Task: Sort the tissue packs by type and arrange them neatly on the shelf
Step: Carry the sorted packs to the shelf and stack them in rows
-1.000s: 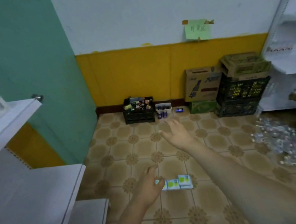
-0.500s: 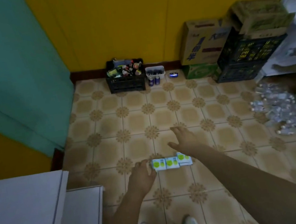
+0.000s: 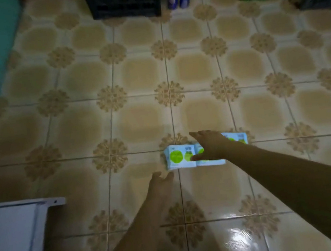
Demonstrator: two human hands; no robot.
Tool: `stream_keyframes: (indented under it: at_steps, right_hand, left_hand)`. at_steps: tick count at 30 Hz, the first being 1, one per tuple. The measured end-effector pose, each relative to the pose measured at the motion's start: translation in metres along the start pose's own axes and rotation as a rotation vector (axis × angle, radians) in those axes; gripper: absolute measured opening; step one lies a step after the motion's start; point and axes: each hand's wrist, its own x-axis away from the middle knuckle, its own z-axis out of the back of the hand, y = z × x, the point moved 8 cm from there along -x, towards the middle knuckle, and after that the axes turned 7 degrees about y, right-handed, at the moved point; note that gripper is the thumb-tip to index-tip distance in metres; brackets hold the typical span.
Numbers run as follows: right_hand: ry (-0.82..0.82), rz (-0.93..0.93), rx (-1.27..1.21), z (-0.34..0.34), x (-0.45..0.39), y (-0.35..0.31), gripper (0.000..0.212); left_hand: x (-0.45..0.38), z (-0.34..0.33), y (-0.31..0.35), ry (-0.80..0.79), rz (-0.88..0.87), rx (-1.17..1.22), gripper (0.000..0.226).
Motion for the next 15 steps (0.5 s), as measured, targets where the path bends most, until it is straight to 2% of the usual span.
stream_keyframes:
  at_steps: [3, 5, 7, 9, 12, 15]
  right_hand:
    - [-0.073, 0.015, 0.092, -0.086, -0.071, 0.025, 0.105]
    - [-0.141, 0.007, 0.114, -0.127, -0.109, 0.032, 0.111]
    - [-0.161, 0.023, 0.124, -0.145, -0.134, 0.031, 0.112]
    - [-0.106, 0.060, 0.116, -0.140, -0.144, 0.025, 0.107]
    - [0.001, 0.089, 0.020, -0.096, -0.132, 0.005, 0.107]
    - [0.031, 0.086, -0.370, -0.034, -0.084, -0.034, 0.113]
  left_hand:
    - [-0.097, -0.049, 0.000, -0.103, -0.122, 0.000, 0.031]
    - [-0.142, -0.076, -0.003, -0.210, -0.156, 0.097, 0.039]
    - [-0.171, -0.089, -0.016, -0.182, -0.132, 0.207, 0.060]
    - [-0.180, -0.091, -0.026, -0.158, -0.072, 0.379, 0.071]
    - [-0.155, -0.066, -0.017, -0.169, -0.032, 0.579, 0.054]
    - [-0.093, -0.012, 0.012, -0.163, -0.041, 0.687, 0.053]
